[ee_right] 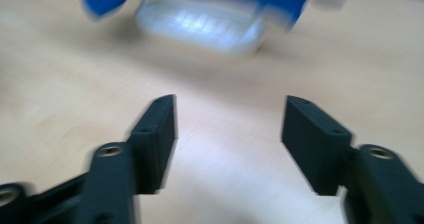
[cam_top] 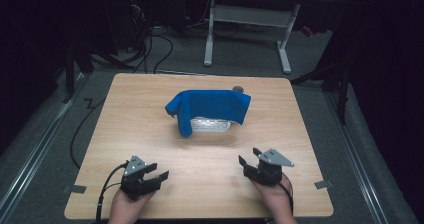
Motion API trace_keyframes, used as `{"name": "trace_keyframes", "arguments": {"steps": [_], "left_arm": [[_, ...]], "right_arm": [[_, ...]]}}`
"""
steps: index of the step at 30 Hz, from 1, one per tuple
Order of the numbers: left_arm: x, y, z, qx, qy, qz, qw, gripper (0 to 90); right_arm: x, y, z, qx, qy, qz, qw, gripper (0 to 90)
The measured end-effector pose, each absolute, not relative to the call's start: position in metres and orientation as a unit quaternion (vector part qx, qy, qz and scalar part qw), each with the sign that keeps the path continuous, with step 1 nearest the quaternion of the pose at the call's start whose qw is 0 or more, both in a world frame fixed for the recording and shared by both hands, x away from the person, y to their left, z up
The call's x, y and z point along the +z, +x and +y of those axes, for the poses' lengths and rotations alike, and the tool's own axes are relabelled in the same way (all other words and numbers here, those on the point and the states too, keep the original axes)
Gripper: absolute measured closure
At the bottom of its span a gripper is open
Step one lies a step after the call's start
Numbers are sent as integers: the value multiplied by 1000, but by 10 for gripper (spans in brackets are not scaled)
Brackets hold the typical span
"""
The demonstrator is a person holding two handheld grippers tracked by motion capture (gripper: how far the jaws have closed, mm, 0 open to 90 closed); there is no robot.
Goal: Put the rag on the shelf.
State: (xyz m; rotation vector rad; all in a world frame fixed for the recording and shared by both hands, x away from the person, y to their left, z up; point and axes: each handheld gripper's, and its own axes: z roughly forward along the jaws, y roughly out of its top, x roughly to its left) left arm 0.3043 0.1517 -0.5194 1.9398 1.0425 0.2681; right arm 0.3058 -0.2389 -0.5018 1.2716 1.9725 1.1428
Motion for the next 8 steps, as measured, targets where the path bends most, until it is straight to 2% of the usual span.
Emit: {"name": "trace_keyframes", "arguments": {"steps": [1, 2, 4, 8], "left_arm": [[-520, 304, 148, 110, 788, 414, 442, 426], [-522, 305, 143, 116, 797, 404, 433, 420], [-525, 310, 143, 110, 796, 413, 429, 416], [-526, 313, 151, 105, 783, 428, 440, 415]], "right_arm": [[-505, 304, -234, 421, 477, 737, 228, 352], [-505, 304, -231, 424, 465, 747, 214, 346], [-507, 304, -227, 405, 442, 760, 251, 381], [-510, 312, -231, 402, 452, 760, 236, 364]]}}
